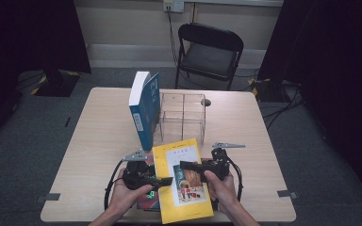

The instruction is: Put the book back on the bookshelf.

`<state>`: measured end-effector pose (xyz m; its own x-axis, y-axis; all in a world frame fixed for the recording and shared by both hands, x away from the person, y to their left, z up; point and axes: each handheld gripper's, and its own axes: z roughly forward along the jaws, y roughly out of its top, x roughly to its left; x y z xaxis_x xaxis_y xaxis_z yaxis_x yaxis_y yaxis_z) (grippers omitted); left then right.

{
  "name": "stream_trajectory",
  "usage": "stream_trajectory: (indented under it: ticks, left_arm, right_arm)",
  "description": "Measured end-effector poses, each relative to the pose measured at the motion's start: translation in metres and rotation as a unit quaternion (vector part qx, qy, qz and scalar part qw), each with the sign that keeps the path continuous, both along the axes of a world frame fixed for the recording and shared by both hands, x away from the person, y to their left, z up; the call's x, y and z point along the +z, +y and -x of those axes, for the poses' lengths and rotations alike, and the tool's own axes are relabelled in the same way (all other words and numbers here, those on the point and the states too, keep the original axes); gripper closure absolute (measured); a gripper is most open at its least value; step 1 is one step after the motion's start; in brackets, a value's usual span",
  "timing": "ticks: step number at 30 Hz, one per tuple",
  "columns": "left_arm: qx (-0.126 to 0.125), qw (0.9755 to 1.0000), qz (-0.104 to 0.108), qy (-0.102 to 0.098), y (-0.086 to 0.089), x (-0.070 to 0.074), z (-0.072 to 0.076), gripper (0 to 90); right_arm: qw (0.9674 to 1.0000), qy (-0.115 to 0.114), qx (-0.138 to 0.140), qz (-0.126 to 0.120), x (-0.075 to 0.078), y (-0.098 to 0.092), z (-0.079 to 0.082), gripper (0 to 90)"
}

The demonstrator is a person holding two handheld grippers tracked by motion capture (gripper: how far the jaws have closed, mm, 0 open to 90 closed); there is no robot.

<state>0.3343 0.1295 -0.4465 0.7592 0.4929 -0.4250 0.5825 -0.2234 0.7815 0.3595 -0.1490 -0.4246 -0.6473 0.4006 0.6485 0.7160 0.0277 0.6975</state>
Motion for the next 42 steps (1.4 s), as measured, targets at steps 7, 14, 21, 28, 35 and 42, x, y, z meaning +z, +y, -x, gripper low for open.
stream_trajectory:
  ticks: [7, 14, 21, 28, 35, 42]
  left_arm:
    - [-0.019, 0.9991, 0.036, 0.013, 0.002, 0.012, -0.002, 40.8]
    - [-0.015, 0.9987, 0.02, -0.043, 0.005, 0.04, 0.002, 53.0]
    - [0.002, 0.9948, 0.023, -0.099, 0.014, 0.063, 0.007, 69.7]
    - [0.001, 0.9867, -0.018, -0.161, 0.01, 0.077, 0.012, 74.8]
    - [-0.015, 0.9801, -0.03, -0.196, -0.002, 0.076, 0.027, 75.3]
    - [-0.022, 0.9792, -0.027, -0.2, -0.006, 0.075, 0.034, 74.5]
  right_arm:
    - [0.9993, -0.032, 0.001, -0.021, 0.009, -0.001, 0.001, 81.3]
    - [0.9957, -0.088, 0.007, -0.028, 0.032, 0.003, 0.0, 81.0]
    - [0.9888, -0.149, 0.004, -0.006, 0.057, 0.014, 0.003, 77.1]
    - [0.9805, -0.196, 0.005, 0.009, 0.071, 0.015, 0.009, 69.2]
    - [0.9779, -0.208, -0.01, 0.011, 0.064, -0.005, 0.024, 52.7]
    - [0.9666, -0.242, -0.051, 0.066, 0.067, -0.02, 0.039, 36.5]
